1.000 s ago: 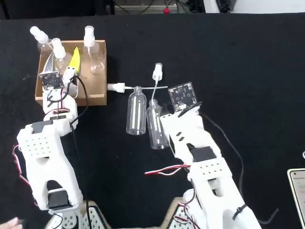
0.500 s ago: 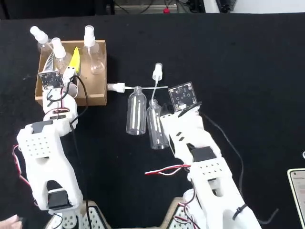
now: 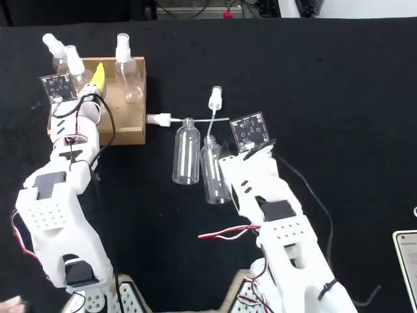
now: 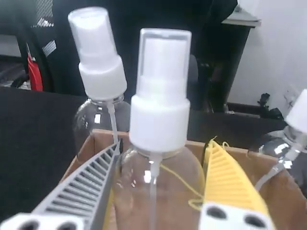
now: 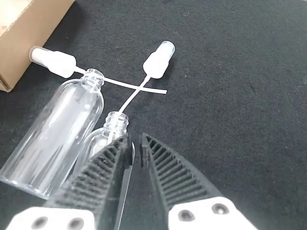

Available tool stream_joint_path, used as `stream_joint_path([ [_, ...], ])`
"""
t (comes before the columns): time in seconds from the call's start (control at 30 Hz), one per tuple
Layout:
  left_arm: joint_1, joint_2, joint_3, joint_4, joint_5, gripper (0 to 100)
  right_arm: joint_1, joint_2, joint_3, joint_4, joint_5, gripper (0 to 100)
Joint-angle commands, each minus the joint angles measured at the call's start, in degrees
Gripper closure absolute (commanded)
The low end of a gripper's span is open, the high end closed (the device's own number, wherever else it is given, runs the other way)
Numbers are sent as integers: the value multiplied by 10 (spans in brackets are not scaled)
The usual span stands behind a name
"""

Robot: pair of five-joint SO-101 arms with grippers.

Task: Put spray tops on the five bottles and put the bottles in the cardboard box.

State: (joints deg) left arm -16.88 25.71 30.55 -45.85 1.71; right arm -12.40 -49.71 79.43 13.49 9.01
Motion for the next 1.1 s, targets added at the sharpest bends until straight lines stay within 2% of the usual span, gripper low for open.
stream_joint_path([
  [0.0,0,-40,4,2,4,739,10,-10,-11,-15,0,966],
  [0.47,3,-40,10,4,4,738,10,-10,-11,-15,0,966],
  [0.6,2,-40,10,6,4,662,10,-10,-11,-15,0,966],
  [0.7,-1,-40,7,38,7,622,10,-10,-11,-15,0,966],
  [1.07,-6,-45,10,28,4,659,10,-10,-11,-15,0,966],
])
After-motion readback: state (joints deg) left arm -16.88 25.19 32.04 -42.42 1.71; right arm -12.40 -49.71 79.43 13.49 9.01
